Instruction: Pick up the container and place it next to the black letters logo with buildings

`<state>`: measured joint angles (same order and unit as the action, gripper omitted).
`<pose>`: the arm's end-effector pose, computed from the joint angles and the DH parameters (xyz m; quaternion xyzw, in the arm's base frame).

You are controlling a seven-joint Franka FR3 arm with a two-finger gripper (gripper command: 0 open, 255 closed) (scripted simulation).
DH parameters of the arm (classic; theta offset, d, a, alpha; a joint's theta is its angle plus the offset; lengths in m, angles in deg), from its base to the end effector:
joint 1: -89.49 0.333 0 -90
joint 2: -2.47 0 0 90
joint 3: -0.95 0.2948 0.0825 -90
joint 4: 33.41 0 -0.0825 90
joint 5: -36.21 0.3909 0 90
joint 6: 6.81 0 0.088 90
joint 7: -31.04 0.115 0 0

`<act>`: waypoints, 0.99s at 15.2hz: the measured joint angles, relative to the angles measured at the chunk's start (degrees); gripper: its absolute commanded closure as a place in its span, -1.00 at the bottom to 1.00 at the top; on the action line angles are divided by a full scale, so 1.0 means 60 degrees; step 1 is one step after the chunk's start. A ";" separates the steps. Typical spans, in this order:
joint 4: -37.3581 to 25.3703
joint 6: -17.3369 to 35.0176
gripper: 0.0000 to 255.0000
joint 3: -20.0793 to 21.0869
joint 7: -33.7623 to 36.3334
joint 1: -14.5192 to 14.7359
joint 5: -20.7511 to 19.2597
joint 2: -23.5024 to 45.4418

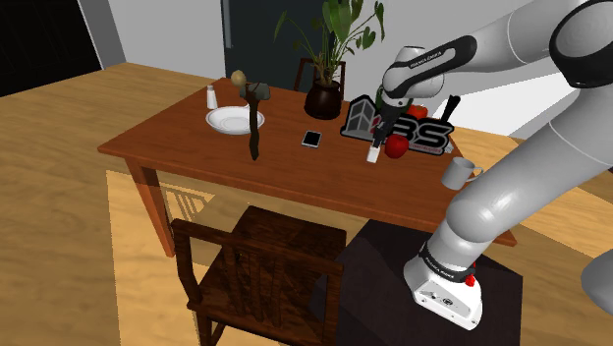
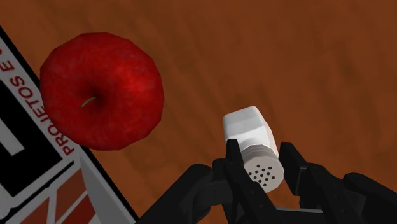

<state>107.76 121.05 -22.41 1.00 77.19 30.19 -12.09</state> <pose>0.3735 -0.2682 0.3496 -0.9999 0.0111 -0.0066 0.0057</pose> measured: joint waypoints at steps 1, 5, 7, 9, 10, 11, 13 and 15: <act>0.0005 0.0024 1.00 -0.0005 -0.0006 0.0002 0.0006 0.0018; 0.0010 0.0043 -1.00 -0.0008 -0.0010 0.0003 0.0010 0.0031; 0.0010 0.0045 -1.00 -0.0008 -0.0011 0.0003 0.0010 0.0032; 0.0010 0.0045 -1.00 -0.0008 -0.0011 0.0003 0.0010 0.0032; 0.0010 0.0045 -1.00 -0.0008 -0.0011 0.0003 0.0010 0.0032; 0.0010 0.0045 -1.00 -0.0008 -0.0011 0.0003 0.0010 0.0032; -0.0215 -0.0398 -1.00 0.0068 0.0072 -0.0004 -0.0047 -0.0209; -0.0557 -0.0976 -1.00 0.0138 0.0124 -0.0015 -0.0089 -0.0455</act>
<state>104.42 115.20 -21.58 1.75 77.10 29.65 -14.82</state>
